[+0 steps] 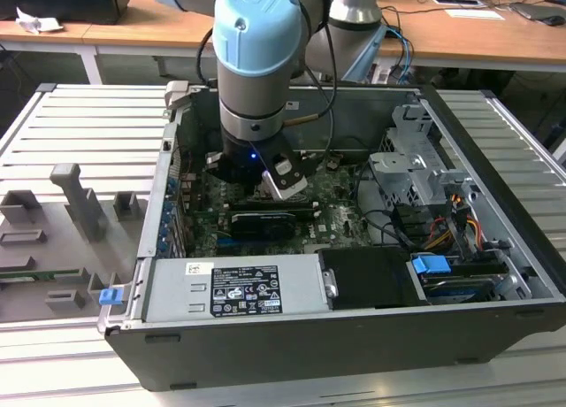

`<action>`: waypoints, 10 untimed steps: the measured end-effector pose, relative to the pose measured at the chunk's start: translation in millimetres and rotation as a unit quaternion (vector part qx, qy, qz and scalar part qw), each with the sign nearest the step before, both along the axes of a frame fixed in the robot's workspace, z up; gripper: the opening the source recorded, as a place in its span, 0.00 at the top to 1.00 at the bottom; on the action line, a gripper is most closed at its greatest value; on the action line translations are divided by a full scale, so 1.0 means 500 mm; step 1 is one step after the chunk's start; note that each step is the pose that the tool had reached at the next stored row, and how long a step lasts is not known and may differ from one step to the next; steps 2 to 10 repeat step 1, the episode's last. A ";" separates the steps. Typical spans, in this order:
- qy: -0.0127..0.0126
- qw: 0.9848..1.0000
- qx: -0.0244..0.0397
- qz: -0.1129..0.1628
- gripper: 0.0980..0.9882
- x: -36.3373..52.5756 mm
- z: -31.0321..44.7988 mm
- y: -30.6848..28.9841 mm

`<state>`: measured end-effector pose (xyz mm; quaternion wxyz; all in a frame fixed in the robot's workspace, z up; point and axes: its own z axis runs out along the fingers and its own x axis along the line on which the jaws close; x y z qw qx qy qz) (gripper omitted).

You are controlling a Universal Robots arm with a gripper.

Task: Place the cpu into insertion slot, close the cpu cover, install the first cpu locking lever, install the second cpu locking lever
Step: 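Install the second cpu locking lever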

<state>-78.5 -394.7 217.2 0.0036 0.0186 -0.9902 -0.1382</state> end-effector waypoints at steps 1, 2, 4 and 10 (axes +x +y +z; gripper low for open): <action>0.000 1.000 0.000 0.000 0.99 0.000 0.000 0.000; 0.000 1.000 0.000 0.000 0.99 0.000 0.000 0.000; 0.000 1.000 0.000 0.000 0.99 0.000 0.000 0.000; 0.000 1.000 0.000 0.000 0.99 0.000 0.000 0.000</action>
